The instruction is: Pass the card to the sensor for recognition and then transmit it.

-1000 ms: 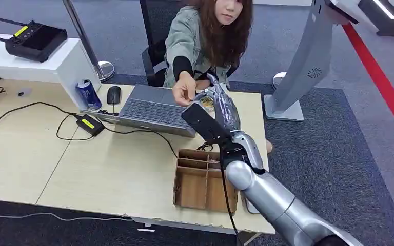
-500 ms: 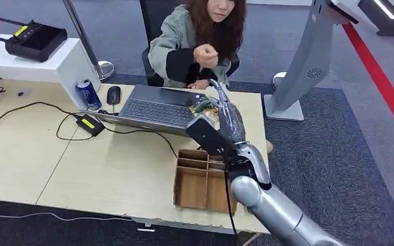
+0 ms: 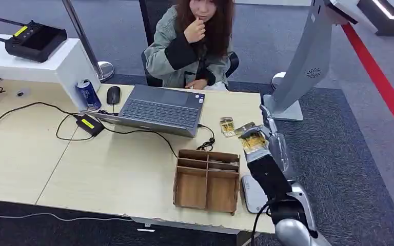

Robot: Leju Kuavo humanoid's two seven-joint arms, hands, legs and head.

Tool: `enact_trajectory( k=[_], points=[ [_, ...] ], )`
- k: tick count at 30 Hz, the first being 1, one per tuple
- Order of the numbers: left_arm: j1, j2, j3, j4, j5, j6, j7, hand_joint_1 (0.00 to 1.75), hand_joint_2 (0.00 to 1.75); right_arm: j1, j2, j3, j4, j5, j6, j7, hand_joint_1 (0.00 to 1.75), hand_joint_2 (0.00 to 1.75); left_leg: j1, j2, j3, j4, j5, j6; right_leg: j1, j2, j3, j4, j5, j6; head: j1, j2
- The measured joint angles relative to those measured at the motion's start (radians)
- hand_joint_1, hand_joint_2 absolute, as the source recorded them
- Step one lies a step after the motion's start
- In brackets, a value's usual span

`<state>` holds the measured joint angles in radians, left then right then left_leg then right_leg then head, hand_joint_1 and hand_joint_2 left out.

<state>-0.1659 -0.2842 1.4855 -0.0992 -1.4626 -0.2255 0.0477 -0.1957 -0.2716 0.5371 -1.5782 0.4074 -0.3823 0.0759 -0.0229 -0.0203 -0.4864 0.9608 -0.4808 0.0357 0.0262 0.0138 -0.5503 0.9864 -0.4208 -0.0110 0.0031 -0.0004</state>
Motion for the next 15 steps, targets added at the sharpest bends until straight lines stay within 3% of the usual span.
enact_trajectory(
  k=[10, 15],
  points=[
    [-0.004, 0.000, 0.034, 0.000, 0.031, 0.018, -0.006, 0.00, 0.00, 0.121, -0.018, -0.022, 0.012, -0.113, -0.113, -0.075, 1.75, 1.75, 0.000, 0.000, 0.000, 0.000, 0.000, 0.000, 0.000, 0.000, 0.000, 0.001, 0.000, 0.000, 0.000, 0.000],
    [-0.005, -0.001, 0.040, 0.000, 0.045, 0.025, -0.006, 0.00, 0.00, 0.148, -0.023, -0.019, 0.067, -0.128, -0.169, -0.081, 1.75, 1.75, 0.000, 0.000, 0.000, 0.000, 0.000, 0.000, 0.000, 0.000, 0.000, 0.001, 0.000, 0.000, 0.000, 0.000]
  ],
)
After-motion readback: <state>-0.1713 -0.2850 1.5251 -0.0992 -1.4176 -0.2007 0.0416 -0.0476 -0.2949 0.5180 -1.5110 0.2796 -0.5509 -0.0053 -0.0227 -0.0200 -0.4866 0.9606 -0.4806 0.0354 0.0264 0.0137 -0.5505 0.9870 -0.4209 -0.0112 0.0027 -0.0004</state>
